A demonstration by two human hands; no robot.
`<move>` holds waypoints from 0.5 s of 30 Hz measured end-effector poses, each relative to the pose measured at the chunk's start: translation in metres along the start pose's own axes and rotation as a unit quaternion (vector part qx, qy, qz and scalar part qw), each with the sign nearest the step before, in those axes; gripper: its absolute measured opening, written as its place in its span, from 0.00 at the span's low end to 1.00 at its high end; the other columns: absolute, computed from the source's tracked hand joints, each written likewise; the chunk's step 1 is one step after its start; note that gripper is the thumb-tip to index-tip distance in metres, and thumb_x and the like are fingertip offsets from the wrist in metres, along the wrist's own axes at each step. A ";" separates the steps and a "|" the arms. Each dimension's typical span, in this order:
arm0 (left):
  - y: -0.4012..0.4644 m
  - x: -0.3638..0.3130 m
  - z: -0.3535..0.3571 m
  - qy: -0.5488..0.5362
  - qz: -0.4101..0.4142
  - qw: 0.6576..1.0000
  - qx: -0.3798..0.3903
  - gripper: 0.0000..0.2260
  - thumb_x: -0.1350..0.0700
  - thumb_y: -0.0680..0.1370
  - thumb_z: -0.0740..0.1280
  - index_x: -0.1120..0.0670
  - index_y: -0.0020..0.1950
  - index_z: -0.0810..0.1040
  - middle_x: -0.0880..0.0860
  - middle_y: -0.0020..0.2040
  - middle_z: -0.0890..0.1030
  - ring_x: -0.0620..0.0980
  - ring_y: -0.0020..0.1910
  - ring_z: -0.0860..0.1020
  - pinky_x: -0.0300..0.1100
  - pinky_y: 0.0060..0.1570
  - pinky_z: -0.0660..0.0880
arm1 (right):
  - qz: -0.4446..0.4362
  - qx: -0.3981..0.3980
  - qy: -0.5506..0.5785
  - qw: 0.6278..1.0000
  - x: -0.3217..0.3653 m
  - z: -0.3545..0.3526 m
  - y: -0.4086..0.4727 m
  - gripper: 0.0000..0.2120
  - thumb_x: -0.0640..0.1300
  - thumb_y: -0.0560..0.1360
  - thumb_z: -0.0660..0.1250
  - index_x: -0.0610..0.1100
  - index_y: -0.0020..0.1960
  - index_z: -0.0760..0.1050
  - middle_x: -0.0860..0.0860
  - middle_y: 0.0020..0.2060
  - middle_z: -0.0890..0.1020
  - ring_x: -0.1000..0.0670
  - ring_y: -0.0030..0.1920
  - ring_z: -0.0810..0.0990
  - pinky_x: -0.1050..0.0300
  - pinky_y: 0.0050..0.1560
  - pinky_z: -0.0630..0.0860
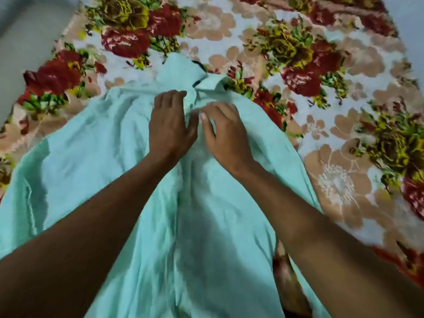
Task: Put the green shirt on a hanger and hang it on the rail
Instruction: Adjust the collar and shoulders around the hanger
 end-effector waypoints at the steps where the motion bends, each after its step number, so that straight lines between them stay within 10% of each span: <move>1: 0.025 0.013 0.015 0.032 0.010 0.999 0.016 0.26 0.45 0.82 0.59 0.62 0.72 0.71 0.62 0.69 0.75 0.63 0.70 0.70 0.54 0.71 0.67 | -0.010 -0.026 -0.003 1.000 -0.005 0.005 0.030 0.11 0.41 0.81 0.63 0.36 0.56 0.81 0.42 0.53 0.82 0.41 0.57 0.78 0.49 0.61 0.74; 5: 0.036 0.055 0.061 0.092 0.012 0.992 0.080 0.36 0.37 0.82 0.55 0.61 0.81 0.58 0.62 0.81 0.60 0.60 0.81 0.57 0.54 0.80 0.52 | -0.007 -0.036 -0.036 0.999 -0.038 0.032 0.119 0.11 0.40 0.82 0.61 0.38 0.56 0.80 0.42 0.52 0.82 0.39 0.55 0.78 0.50 0.58 0.70; 10: 0.036 0.064 0.075 0.089 -0.010 0.988 0.123 0.38 0.36 0.82 0.55 0.58 0.83 0.52 0.57 0.84 0.52 0.54 0.83 0.48 0.55 0.80 0.50 | 0.088 0.214 -0.009 0.973 -0.096 0.112 0.183 0.17 0.35 0.81 0.62 0.40 0.69 0.76 0.41 0.63 0.78 0.40 0.64 0.75 0.49 0.65 0.72; 15: 0.039 0.070 0.078 0.078 -0.035 0.985 0.152 0.37 0.38 0.81 0.57 0.58 0.83 0.53 0.57 0.84 0.50 0.54 0.83 0.47 0.58 0.79 0.52 | 0.071 0.315 -0.011 0.946 -0.111 0.149 0.200 0.15 0.42 0.77 0.71 0.40 0.63 0.79 0.40 0.57 0.77 0.39 0.55 0.78 0.58 0.51 0.68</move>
Point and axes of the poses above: each hand's wrist, its own y-axis towards the middle knuckle, its own z-axis out of the palm, x = y × z, the point moved 9 cm from there along y, towards the middle knuckle
